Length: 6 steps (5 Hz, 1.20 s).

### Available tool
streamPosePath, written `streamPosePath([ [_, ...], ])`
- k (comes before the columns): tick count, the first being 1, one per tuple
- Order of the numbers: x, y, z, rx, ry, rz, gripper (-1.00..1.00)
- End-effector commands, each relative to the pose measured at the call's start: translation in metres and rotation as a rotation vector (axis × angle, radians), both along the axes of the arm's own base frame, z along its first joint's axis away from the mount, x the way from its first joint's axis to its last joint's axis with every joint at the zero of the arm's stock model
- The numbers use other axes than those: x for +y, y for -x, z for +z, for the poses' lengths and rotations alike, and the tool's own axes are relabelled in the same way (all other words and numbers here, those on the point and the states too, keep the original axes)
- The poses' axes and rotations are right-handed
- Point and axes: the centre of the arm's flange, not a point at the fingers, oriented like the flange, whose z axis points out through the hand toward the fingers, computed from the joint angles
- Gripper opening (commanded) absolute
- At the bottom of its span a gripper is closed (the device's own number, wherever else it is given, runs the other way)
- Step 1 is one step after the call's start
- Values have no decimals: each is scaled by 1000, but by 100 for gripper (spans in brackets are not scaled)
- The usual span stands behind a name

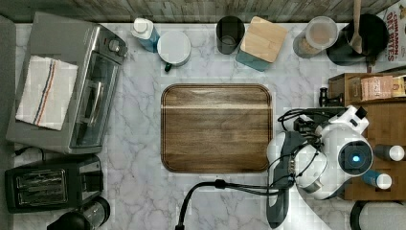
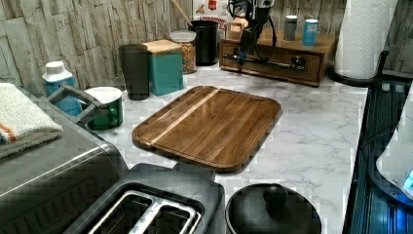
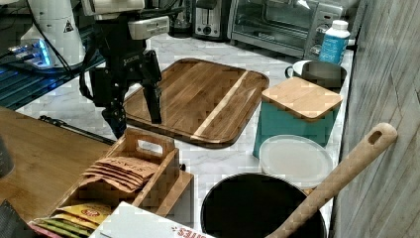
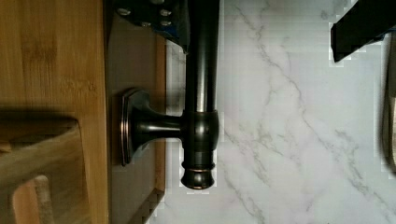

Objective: Open the drawer.

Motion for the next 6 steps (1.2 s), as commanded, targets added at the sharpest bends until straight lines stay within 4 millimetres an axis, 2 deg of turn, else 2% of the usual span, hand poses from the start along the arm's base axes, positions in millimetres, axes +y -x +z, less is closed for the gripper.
streamPosePath([
  [1, -37, 19, -22, 3, -72, -59, 100],
  [2, -29, 14, -39, 38, -157, -102, 100],
  [3, -14, 20, -49, 21, -169, -129, 100],
  [4, 0, 16, -44, 29, -172, -121, 100],
  [5, 19, 12, -32, 61, -192, -72, 100],
  [6, 37, -2, -45, 135, -278, 150, 100],
])
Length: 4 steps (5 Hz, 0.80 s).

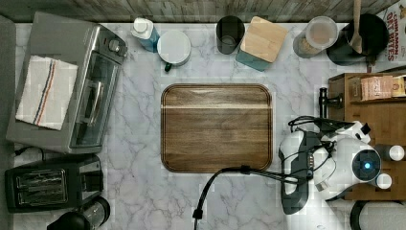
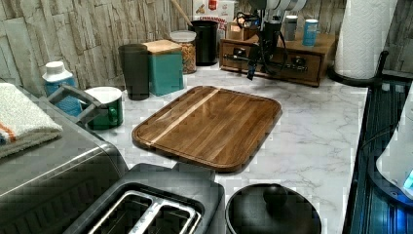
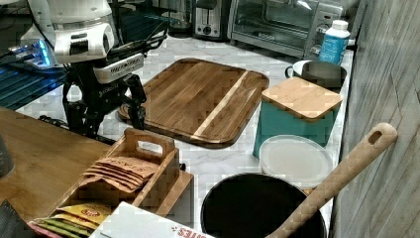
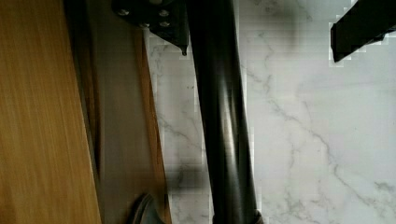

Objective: Open the drawer.

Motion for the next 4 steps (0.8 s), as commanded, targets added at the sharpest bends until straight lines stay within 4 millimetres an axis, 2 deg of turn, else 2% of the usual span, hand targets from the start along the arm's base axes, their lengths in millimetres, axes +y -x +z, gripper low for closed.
streamPosePath([
  [1, 107, -31, -3, 30, -177, 453, 100],
  [2, 179, -22, -12, 34, -160, 413, 100],
  [3, 236, -20, -15, 41, -154, 375, 100],
  [4, 281, -22, -13, 74, -157, 355, 100],
])
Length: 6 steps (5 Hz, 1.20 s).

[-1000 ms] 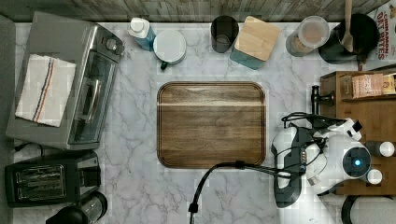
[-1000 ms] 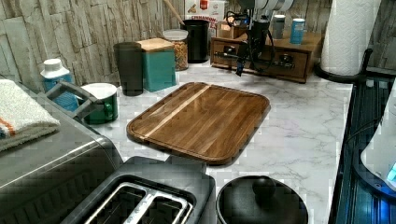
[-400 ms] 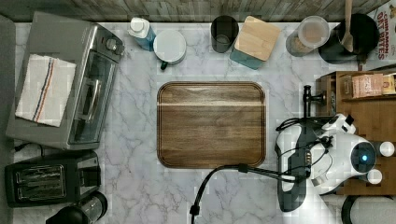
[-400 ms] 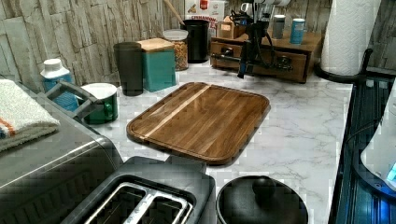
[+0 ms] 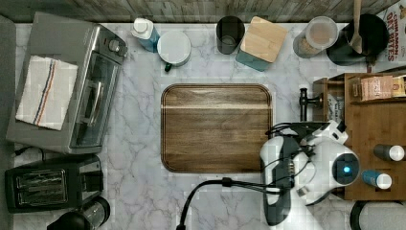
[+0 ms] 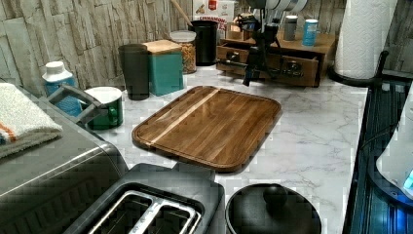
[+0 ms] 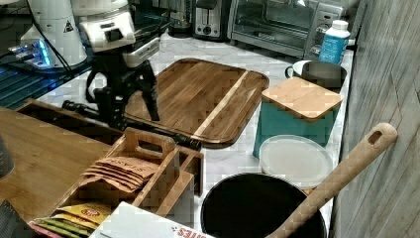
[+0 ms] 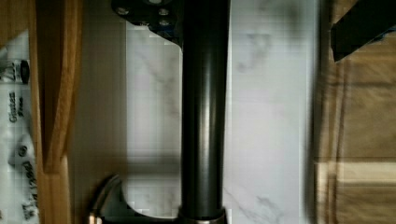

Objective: Open the drawer.

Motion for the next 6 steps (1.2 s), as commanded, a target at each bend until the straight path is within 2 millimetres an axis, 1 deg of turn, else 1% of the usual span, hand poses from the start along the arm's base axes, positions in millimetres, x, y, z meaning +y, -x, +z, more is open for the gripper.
streamPosePath([
  [1, 241, -26, -7, 114, -123, 213, 100],
  [2, 251, -18, -3, 81, -79, 242, 100],
  [3, 250, -17, 11, 88, -94, 245, 100],
  [6, 250, -17, 11, 88, -94, 245, 100],
])
